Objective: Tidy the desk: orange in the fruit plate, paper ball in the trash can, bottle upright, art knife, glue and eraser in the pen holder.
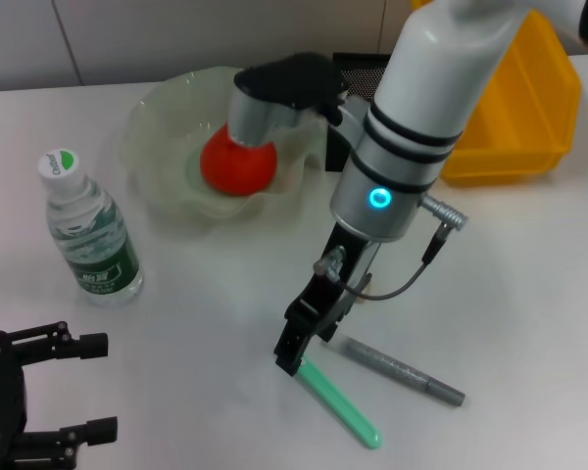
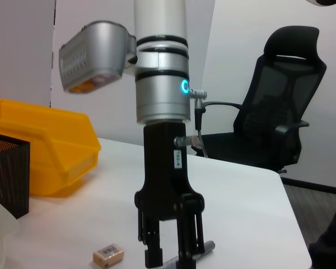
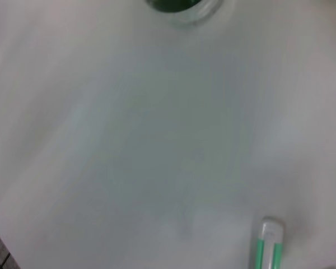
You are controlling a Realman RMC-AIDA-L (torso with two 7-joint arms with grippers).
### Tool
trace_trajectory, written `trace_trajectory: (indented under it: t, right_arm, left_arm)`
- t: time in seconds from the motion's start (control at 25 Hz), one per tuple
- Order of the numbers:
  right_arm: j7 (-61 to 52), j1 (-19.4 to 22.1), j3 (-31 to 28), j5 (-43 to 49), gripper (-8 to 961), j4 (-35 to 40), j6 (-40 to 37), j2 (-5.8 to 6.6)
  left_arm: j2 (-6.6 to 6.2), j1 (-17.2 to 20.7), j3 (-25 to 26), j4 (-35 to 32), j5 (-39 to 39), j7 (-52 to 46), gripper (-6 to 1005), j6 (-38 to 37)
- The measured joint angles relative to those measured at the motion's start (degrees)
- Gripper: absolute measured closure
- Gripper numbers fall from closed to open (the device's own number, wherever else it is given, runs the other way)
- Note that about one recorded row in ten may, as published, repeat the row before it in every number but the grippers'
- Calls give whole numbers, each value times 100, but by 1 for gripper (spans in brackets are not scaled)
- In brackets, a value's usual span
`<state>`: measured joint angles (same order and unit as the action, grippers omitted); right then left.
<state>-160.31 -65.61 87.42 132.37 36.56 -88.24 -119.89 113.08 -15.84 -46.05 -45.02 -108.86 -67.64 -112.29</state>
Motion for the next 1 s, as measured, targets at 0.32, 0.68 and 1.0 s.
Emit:
trace_trajectory:
  t: [0.32,0.68,1.0]
  right_arm:
    - [-2,-45,524,-417,333,-267,422,2]
    - [-10,-37,626,-484,341,-294,494,1]
    - [-109,-36,1171,-756,348,-317,754,1]
  left_arm:
    - [35,21,-10,26,1,63,202,95]
    - [69,20,-10,38,6,92,202,142]
    - [123,-11,9,38,-82,94,202,214]
